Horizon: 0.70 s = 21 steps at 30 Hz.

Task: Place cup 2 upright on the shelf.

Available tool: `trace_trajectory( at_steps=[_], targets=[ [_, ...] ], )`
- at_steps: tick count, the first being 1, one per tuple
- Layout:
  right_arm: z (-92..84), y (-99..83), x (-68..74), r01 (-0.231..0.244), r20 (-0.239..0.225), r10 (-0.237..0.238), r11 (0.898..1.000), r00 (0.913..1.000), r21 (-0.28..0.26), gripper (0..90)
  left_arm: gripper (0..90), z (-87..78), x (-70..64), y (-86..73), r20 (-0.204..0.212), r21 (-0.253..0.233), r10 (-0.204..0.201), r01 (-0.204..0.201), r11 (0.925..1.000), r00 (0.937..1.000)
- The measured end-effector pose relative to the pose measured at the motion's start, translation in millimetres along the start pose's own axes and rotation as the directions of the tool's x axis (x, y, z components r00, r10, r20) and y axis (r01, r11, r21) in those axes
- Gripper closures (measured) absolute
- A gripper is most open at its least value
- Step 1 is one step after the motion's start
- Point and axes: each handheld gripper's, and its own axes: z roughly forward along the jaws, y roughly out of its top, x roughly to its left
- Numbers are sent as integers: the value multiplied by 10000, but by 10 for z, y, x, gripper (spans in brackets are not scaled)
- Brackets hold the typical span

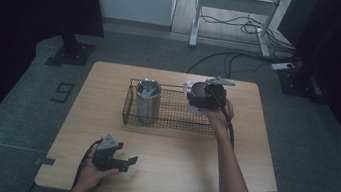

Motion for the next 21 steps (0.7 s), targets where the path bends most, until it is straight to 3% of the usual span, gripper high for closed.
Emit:
trace_trajectory(
  at_steps=[21],
  targets=[
    [213,-122,-49,8,168,-16,9987,9999,516,62,158,-14,-17,8,41,-42,58,-57,10000,10000]
  ],
)
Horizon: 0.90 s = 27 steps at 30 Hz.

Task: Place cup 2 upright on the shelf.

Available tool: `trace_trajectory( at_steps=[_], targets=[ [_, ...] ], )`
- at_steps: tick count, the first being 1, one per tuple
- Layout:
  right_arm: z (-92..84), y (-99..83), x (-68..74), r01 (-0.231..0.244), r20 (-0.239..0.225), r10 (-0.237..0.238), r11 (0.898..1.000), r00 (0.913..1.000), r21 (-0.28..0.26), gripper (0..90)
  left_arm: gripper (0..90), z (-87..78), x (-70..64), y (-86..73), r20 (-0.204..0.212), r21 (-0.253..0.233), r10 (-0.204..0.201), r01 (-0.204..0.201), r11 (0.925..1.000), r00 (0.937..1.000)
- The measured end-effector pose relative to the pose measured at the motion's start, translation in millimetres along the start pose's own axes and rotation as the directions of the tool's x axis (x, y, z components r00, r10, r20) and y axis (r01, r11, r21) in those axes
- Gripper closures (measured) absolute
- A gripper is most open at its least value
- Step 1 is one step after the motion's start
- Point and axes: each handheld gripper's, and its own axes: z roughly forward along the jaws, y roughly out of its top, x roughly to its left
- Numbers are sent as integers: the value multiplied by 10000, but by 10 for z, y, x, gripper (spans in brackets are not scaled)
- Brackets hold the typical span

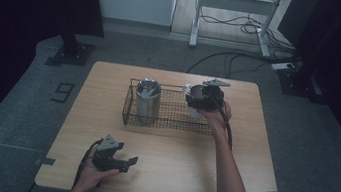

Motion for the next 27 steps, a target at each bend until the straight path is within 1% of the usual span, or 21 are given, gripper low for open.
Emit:
trace_trajectory(
  at_steps=[5,9,16,17,27],
  targets=[
    [49,-51,-42,-106,75,105,9997,9999,204,62,158,2,-5,-1,-15,1,41,-41,10000,10000],
    [84,-80,-48,-128,101,124,9994,9999,327,62,158,6,-9,-2,13,19,57,-57,10000,10000],
    [148,-152,-67,-112,122,106,9987,9999,502,62,158,8,-8,-3,18,38,46,-46,10000,10000],
    [155,-162,-70,-174,122,168,9985,9998,518,61,158,12,-6,-5,20,64,54,-54,10000,10000],
    [197,-227,-120,-275,211,261,9973,9994,685,61,158,37,-19,-13,65,166,93,-94,9998,9999]
  ],
)
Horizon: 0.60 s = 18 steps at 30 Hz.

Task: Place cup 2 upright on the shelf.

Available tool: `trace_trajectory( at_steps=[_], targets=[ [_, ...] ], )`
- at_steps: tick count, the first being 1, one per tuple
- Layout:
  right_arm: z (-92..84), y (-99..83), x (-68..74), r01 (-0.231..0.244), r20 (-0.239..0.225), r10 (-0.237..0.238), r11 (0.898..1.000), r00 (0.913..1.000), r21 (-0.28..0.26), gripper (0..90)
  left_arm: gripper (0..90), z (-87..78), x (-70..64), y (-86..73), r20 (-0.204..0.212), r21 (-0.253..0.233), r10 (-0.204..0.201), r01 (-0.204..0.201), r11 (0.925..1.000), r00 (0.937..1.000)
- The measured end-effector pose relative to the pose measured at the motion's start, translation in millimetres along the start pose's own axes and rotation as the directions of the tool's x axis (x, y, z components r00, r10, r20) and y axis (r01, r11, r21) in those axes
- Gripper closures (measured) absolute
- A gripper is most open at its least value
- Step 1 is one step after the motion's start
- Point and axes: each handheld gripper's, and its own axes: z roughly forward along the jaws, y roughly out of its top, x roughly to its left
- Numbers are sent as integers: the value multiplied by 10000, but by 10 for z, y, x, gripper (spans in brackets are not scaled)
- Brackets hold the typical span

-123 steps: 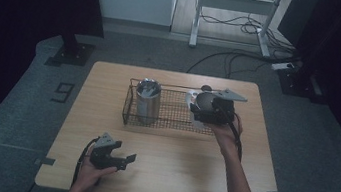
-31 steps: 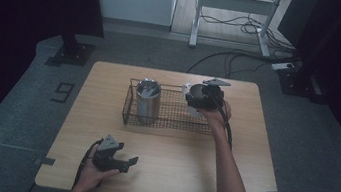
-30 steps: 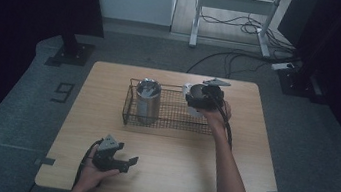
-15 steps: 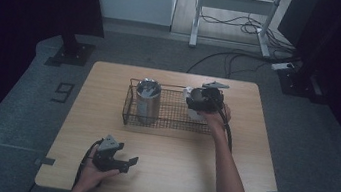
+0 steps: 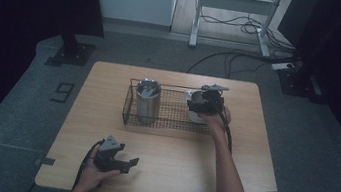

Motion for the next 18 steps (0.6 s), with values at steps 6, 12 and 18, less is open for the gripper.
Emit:
trace_trajectory(
  at_steps=[6,12,18],
  targets=[
    [12,-13,7,-6,23,6,10000,10000,36,61,158,7,-3,-3,9,28,10,-10,10000,10000],
    [19,-13,17,33,103,-35,9998,9999,189,61,158,11,-12,-2,31,47,32,-32,10000,10000],
    [20,-17,22,49,159,-55,9993,9999,362,61,158,9,-14,0,65,75,36,-37,10000,10000]
  ],
)
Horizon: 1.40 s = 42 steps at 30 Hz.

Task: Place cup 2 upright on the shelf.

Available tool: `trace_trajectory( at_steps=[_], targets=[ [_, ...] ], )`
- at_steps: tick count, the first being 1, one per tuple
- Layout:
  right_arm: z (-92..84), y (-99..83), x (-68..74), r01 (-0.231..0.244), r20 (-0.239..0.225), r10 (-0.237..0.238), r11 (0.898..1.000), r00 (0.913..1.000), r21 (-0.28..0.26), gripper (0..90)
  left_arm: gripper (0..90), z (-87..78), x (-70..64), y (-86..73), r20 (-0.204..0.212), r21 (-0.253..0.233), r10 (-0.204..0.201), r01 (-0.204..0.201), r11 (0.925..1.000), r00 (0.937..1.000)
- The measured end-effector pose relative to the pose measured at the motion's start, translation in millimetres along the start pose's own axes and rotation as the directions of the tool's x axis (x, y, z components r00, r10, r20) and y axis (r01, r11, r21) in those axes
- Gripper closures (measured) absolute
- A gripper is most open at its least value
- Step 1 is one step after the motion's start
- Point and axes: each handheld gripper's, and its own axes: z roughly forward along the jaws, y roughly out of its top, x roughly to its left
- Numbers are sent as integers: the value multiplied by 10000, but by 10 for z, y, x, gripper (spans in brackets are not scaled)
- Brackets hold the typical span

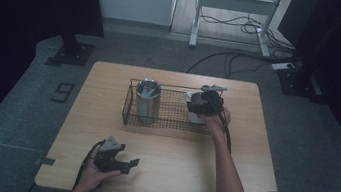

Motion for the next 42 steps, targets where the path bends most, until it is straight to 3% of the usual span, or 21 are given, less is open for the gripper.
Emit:
trace_trajectory(
  at_steps=[13,20,31,42],
  targets=[
    [47,-47,44,-39,83,35,9987,10000,507,60,159,15,-14,-2,54,93,51,-52,9999,10000],
    [112,-73,100,326,419,-364,9956,9985,883,60,158,16,-14,-4,65,109,65,-65,9999,10000],
    [94,-72,50,116,296,-155,9915,9994,1297,58,159,26,-25,-5,93,178,100,-102,9998,9999],
    [9,-71,48,325,353,-384,9874,9986,1551,31,159,45,-34,-10,130,289,135,-139,9995,9998]
  ],
)
